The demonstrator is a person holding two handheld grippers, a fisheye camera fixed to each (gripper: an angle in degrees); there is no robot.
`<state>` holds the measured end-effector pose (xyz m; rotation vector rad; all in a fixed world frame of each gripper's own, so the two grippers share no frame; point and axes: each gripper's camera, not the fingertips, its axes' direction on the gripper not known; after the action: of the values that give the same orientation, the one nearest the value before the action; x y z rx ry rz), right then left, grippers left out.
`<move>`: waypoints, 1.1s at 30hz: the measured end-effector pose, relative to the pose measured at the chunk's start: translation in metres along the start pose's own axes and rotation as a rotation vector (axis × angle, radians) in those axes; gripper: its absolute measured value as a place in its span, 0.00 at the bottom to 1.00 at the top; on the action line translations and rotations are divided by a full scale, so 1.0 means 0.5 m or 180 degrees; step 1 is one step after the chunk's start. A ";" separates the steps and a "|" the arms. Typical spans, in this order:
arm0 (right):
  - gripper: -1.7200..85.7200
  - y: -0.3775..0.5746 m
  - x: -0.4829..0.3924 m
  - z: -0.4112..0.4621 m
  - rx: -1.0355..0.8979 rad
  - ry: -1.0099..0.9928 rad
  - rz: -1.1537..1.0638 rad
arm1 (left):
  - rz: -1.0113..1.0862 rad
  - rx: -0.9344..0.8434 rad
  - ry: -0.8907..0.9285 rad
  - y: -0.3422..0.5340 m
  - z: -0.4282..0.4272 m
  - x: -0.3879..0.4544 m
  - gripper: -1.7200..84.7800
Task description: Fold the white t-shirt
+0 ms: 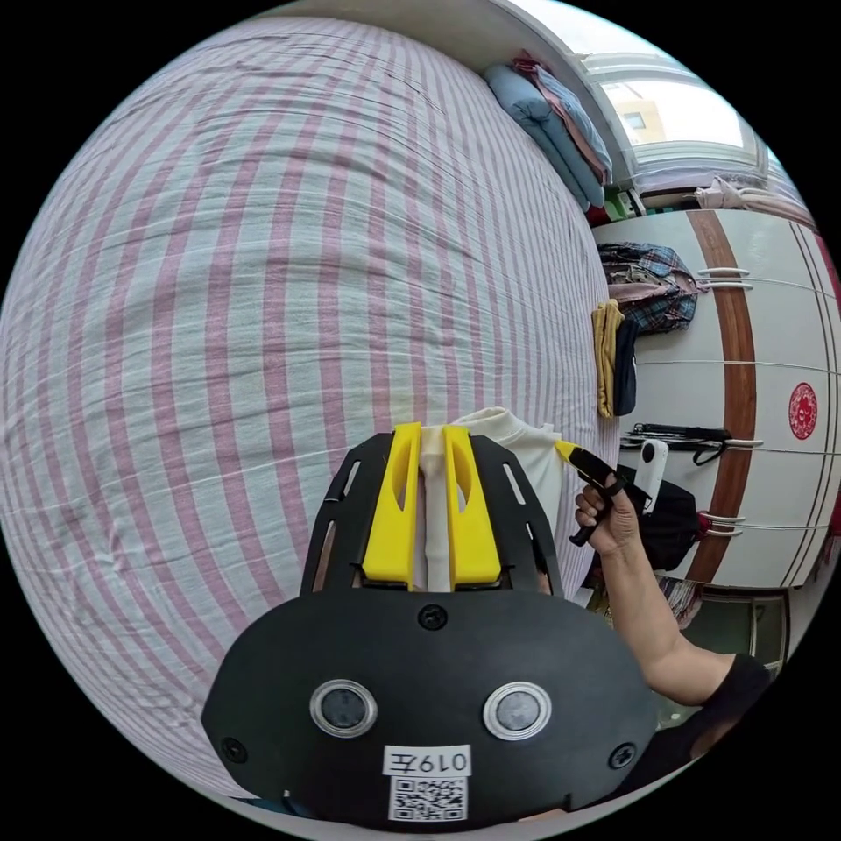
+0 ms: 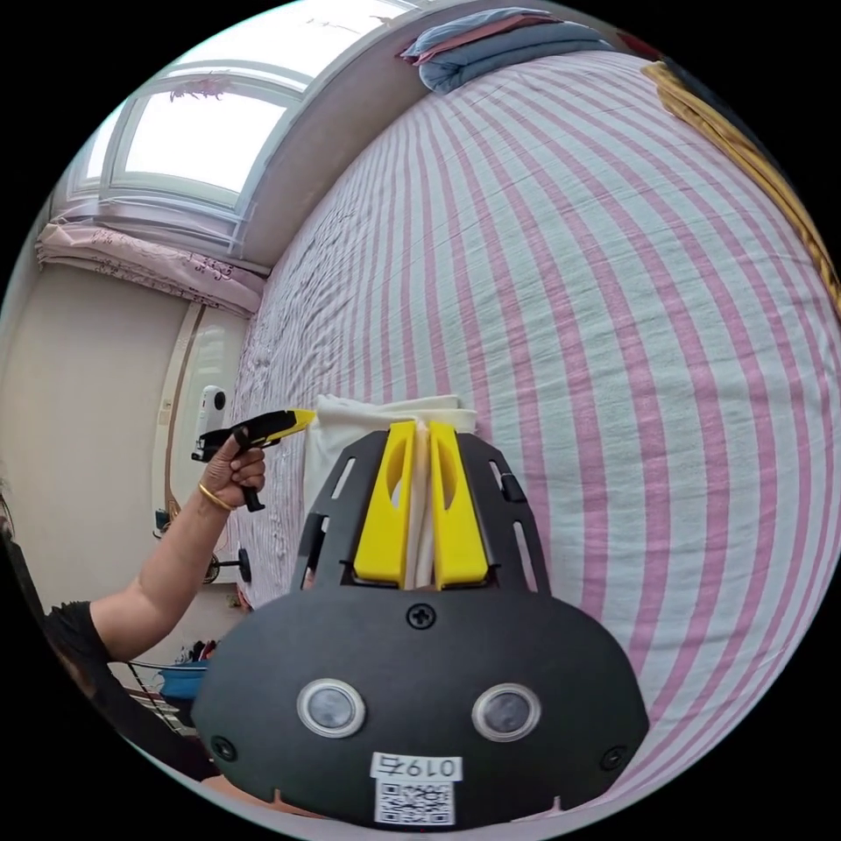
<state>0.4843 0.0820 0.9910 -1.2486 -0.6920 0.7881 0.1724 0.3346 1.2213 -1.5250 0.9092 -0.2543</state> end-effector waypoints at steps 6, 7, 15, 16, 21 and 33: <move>0.09 0.030 0.014 -0.009 0.0066 -0.0032 -0.0066 | 0.0139 0.0271 -0.0197 0.036 -0.018 -0.001 0.03; 0.08 0.040 0.004 -0.015 0.0137 0.0081 -0.0140 | 0.0220 0.0401 -0.0263 0.051 -0.026 0.008 0.03; 0.02 0.089 -0.091 0.027 0.0195 0.0518 -0.1034 | 0.1130 0.0352 -0.0199 0.117 0.071 0.134 0.03; 0.01 0.093 -0.095 0.046 0.0075 0.0614 -0.1096 | 0.1161 0.0250 -0.0243 0.116 0.099 0.140 0.03; 0.01 0.112 -0.079 0.105 -0.0218 0.1126 -0.1187 | 0.0971 0.0192 -0.0328 0.105 0.155 0.119 0.03; 0.01 0.248 -0.075 0.088 0.0205 0.1094 -0.1385 | 0.1292 0.0547 -0.0202 0.180 0.131 0.082 0.04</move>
<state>0.4100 0.0912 0.8764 -1.0864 -0.6193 0.2276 0.2067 0.3641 1.1118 -1.1550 1.0935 0.0104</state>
